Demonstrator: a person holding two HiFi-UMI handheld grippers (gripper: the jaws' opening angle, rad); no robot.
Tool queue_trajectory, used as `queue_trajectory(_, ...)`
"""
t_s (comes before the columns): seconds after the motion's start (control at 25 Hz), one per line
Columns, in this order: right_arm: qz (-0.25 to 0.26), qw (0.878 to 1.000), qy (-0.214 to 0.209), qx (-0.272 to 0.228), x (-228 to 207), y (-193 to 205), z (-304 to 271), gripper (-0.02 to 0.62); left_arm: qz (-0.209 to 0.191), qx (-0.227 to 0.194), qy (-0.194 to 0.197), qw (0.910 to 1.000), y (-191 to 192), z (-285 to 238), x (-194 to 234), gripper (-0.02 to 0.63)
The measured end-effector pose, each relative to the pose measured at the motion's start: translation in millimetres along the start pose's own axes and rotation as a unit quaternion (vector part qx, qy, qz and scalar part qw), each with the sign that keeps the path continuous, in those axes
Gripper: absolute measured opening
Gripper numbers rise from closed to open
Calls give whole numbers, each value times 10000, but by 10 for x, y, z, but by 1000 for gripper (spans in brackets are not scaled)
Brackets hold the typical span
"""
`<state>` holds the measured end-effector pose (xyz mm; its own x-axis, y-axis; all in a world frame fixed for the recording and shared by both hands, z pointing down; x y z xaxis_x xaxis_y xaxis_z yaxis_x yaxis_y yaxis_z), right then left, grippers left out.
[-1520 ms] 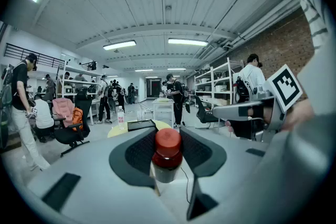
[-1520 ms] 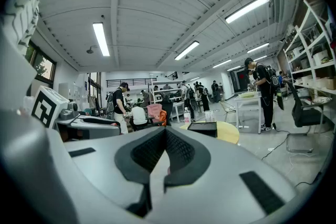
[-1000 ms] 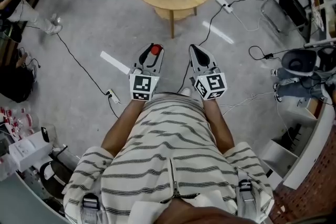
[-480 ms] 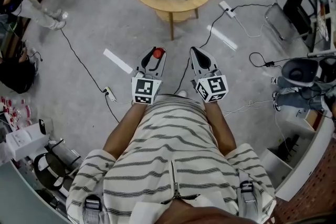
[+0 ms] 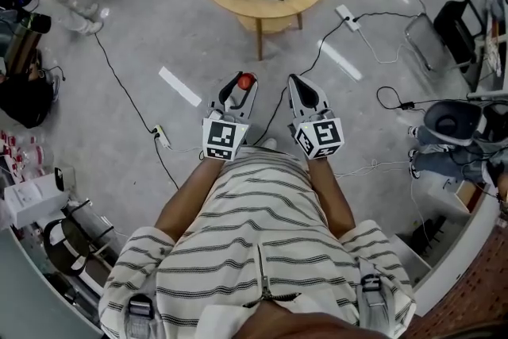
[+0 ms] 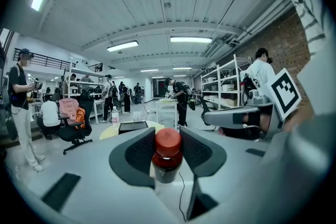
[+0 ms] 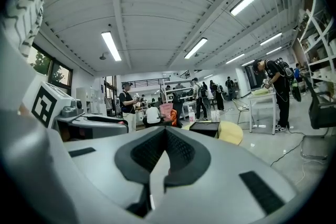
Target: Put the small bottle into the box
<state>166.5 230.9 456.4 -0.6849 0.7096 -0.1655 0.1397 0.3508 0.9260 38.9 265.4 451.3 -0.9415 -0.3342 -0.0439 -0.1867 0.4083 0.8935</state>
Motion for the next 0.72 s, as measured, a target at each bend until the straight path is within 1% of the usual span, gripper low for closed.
queue_trajectory(0.12, 16, 10000, -47, 72, -24, 6, -72, 17, 56, 5, 33, 10000, -16, -89, 25, 155)
queue_trajectory(0.36, -16, 10000, 19, 77, -208, -77, -275, 17, 51, 42, 112, 9999, -68, -358, 151, 155)
queue_trajectory(0.56, -2, 10000, 8, 93, -293, -185, -612, 17, 8, 29, 188, 9998, -153, -582, 385, 155)
queue_trajectory(0.72, -5, 10000, 38, 84, -394, -358, -953, 17, -6, 30, 215, 9998, -279, -814, 700, 155)
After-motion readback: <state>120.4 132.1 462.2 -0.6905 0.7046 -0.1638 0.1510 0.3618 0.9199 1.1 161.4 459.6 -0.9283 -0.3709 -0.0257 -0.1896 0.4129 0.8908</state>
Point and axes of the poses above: the fingertips, and each gripper's own axes: z backward along the fingers, x to its left, y out of its underside, the point moved 3 cm from there along z, backward along the fingers, and after that the axes turned 14 degrees about x, right-handed, at the moved point
